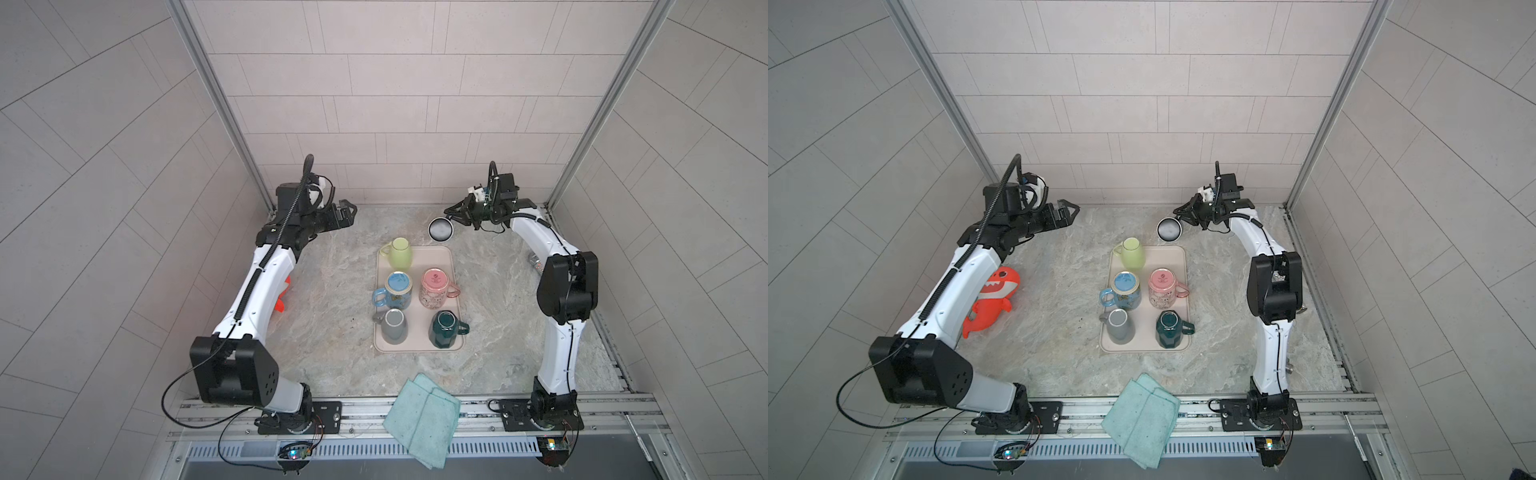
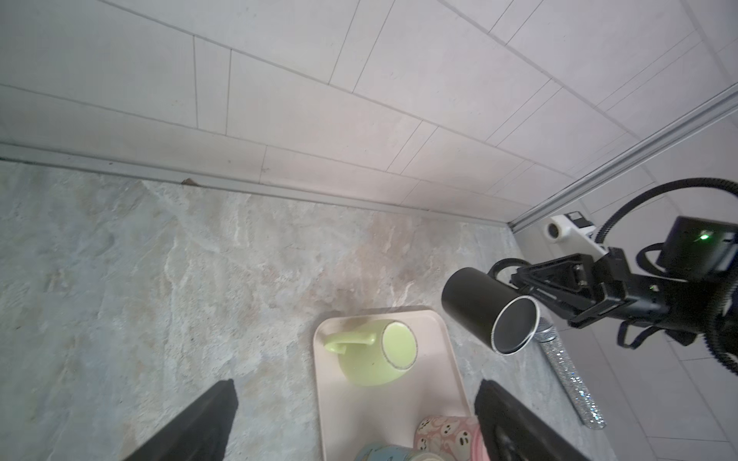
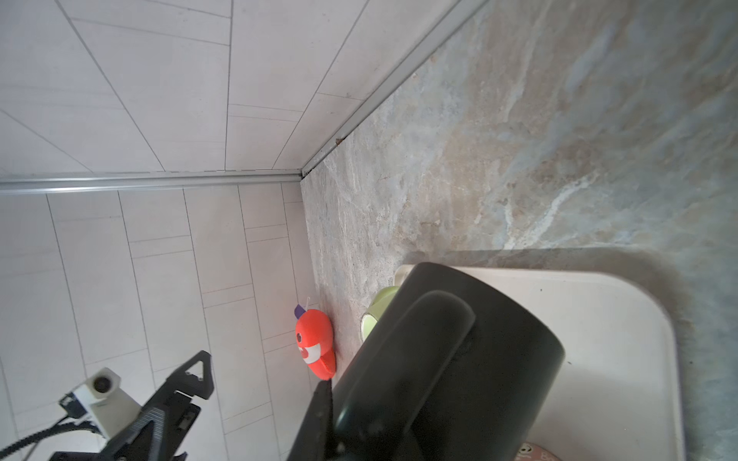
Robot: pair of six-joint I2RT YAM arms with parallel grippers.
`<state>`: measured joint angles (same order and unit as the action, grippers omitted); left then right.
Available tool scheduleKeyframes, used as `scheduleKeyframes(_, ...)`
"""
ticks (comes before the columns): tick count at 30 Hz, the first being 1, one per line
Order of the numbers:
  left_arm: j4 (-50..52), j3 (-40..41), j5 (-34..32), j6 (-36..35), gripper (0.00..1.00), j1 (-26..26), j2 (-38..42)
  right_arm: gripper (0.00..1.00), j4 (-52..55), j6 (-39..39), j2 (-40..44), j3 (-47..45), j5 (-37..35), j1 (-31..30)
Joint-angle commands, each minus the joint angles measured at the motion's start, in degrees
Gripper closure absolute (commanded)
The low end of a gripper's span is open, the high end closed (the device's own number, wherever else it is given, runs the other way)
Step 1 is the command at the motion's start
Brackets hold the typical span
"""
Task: Turn the mug right side up
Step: Pick up the mug from the tray.
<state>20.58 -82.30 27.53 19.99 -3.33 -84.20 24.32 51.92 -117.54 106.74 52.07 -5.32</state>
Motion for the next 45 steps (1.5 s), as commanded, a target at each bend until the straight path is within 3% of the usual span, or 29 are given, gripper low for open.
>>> scheduleKeyframes(1, -6.87, -3.77, 6.87, 6.57, 0.01, 0.23, -2.06, 1.00, -1.59, -14.05, 8.39, 3.16, -3.32, -3.28)
scheduleKeyframes(5, -15.85, -6.86, 15.25, 15.96, 0.03, 0.18, -5.75, 1.00, 0.79, -29.45, 13.90, 1.81, -12.68, -8.78)
scheduleKeyframes(9, -24.47, -10.15, 22.09, 25.92, 0.06, -0.11, -9.87, 1.00, 0.26, -41.28, 18.61, -2.31, -15.69, -12.27)
scheduleKeyframes(14, -36.28, -13.07, 30.25, 37.41, 0.09, -2.16, -14.31, 1.00, -10.50, -48.59, 27.39, -14.16, -18.63, -15.13)
scheduleKeyframes(20, -52.97, -14.10, 37.33, 52.85, 0.12, -5.13, -16.81, 1.00, -10.69, -58.06, 32.96, -18.87, -23.80, -18.13)
scheduleKeyframes(31, -53.53, -6.94, 38.42, 55.77, 0.15, -9.41, -13.23, 1.00, -12.38, -66.67, 36.15, -20.43, -32.09, -21.83)
scheduleKeyframes(45, -49.32, -8.80, 39.35, 57.84, 0.15, -12.29, -11.72, 1.00, -15.77, -73.45, 37.36, -22.61, -34.70, -25.88)
